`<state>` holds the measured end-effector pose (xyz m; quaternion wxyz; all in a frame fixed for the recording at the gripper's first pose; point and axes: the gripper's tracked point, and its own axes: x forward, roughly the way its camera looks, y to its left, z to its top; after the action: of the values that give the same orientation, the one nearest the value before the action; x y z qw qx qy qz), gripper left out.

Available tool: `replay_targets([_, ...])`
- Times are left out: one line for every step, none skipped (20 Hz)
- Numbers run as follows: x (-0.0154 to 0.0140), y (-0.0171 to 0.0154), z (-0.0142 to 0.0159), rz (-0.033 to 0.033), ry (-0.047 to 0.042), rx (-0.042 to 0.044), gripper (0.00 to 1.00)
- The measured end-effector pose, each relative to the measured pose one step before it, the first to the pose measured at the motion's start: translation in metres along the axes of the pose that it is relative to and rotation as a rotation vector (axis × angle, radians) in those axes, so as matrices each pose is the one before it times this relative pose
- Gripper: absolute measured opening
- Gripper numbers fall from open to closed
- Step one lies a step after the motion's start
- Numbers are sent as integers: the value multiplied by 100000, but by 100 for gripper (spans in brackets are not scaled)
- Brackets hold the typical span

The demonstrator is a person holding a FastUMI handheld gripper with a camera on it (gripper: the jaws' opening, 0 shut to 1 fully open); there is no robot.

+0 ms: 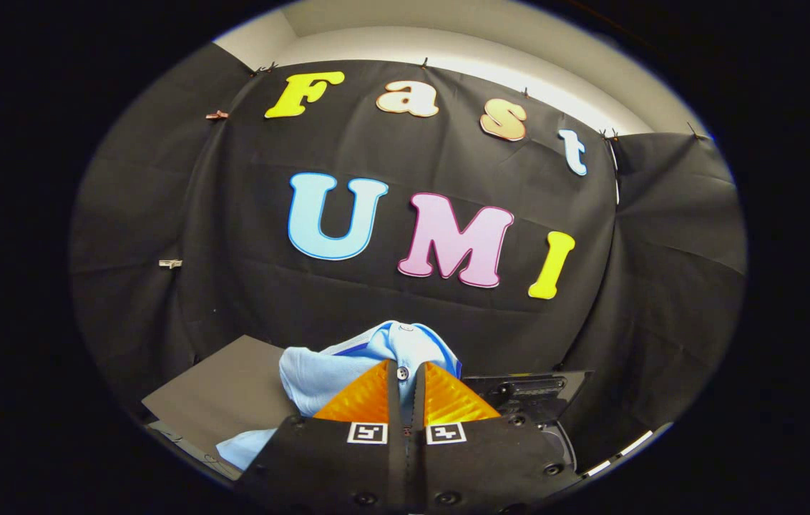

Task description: Put the clothes into the washing machine and then close the washing machine lid.

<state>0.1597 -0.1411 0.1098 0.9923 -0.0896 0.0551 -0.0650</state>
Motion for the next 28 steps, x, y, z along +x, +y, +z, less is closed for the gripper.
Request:
replay_targets([100,-1405,141,-1162,201,481,5])
replay_targets([17,-1481,-96,-403,237,289,5])
replay_targets([214,-1650,43,-971,60,386,5])
replay_targets([286,-1663,-109,-957,208,245,5])
replay_targets([318,-1707,-219,-1264,304,483,5])
replay_targets([304,-1482,-243,-565,37,931,5])
replay_targets([401,-1487,-306,-809,486,965,5])
replay_targets([293,-1771,-434,-792,261,957,5])
replay_targets([471,-1854,-264,-977,172,1415,5])
replay_targets([461,-1622,-385,-1162,460,802,5])
replay_targets([394,-1571,-412,-1076,-296,1331,5])
replay_targets([577,-1389,-573,-1120,1097,1558,5])
replay_targets([491,-1109,-705,-312,895,1506,5])
replay_targets([538,-964,-663,-200,796,1374,5])
replay_targets([576,-1147,-497,-1058,509,284,5])
replay_targets([621,-1388,-1003,-1135,1074,-308,5])
replay_targets([527,-706,-707,-423,914,-79,5])
replay_targets([475,-695,-875,-278,1251,832,5])
replay_targets([472,-742,-1035,-742,1688,333,5])
replay_targets([556,-763,-1173,-1096,1271,155,5])
replay_targets([519,-607,-1156,-1292,1406,-266,5])
replay_targets([541,-399,-1251,-345,1111,106,5])
replay_targets([614,-125,-1320,-40,2048,108,5])
replay_targets([614,-147,-1526,396,2198,-509,5])
replay_targets([681,86,-1512,779,2403,-474,5])
replay_targets([597,220,-1634,538,2767,-1664,5])
replay_targets([675,301,-1570,736,2545,-2057,5])
replay_targets([675,375,-1586,737,2745,-1982,5])
